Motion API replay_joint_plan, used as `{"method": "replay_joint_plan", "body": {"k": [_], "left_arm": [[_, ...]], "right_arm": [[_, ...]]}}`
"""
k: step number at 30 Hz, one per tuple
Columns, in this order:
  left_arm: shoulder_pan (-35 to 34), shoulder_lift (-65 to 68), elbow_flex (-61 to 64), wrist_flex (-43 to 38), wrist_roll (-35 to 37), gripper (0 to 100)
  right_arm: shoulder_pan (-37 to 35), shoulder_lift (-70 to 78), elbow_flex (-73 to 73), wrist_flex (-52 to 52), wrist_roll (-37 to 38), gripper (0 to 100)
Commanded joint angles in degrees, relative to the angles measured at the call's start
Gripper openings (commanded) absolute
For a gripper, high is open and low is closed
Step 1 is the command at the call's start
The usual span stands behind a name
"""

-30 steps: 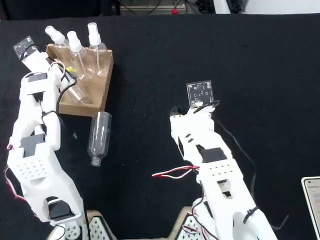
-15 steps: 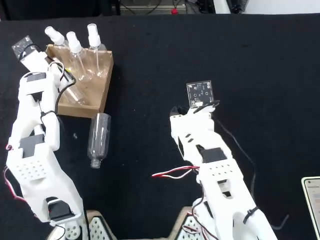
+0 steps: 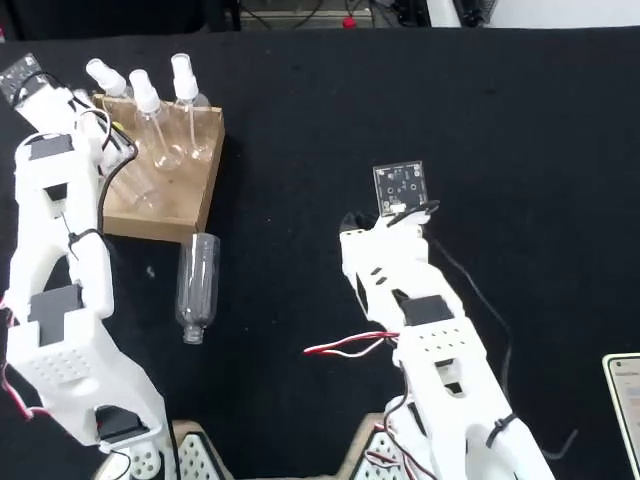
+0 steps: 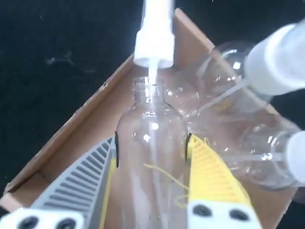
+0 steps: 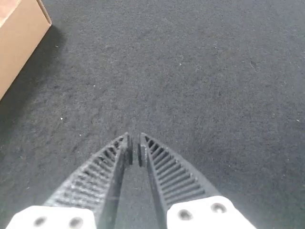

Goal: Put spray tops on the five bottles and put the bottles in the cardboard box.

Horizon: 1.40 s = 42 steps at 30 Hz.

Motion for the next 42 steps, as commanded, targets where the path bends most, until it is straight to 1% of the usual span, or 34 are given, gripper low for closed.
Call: {"method": "replay_joint_plan", "body": {"k": [1,13,19,24,31,38,42], "left_arm": [[-1.0,-4.8,-3.1,2.4,0.1,15],[-4.1,-13.9,-2.4,3.4,0.1,15],[-4.7,-17.3,-2.5,8.1,-0.8,15],[-5.3,-18.1,-2.8,14.2,-2.4,15],[-15.5,-22.2,-6.7,15.2,-2.9,15],[-26.1,-27.9,-6.3,15.2,-15.8,15],[-32.6,-28.7,-2.9,14.8,-23.1,15]], "right_arm": [[1.1,0.0,-0.2,-1.1,-0.2,3.1],[1.1,0.0,-0.2,-1.1,-0.2,3.1],[1.1,0.0,-0.2,-1.1,-0.2,3.1],[1.1,0.0,-0.2,-1.1,-0.2,3.1],[0.9,0.1,-0.2,-1.1,-0.2,3.1],[0.8,0.1,-0.2,-1.2,-0.2,3.1],[0.8,0.1,-0.2,-1.2,-0.2,3.1]]}}
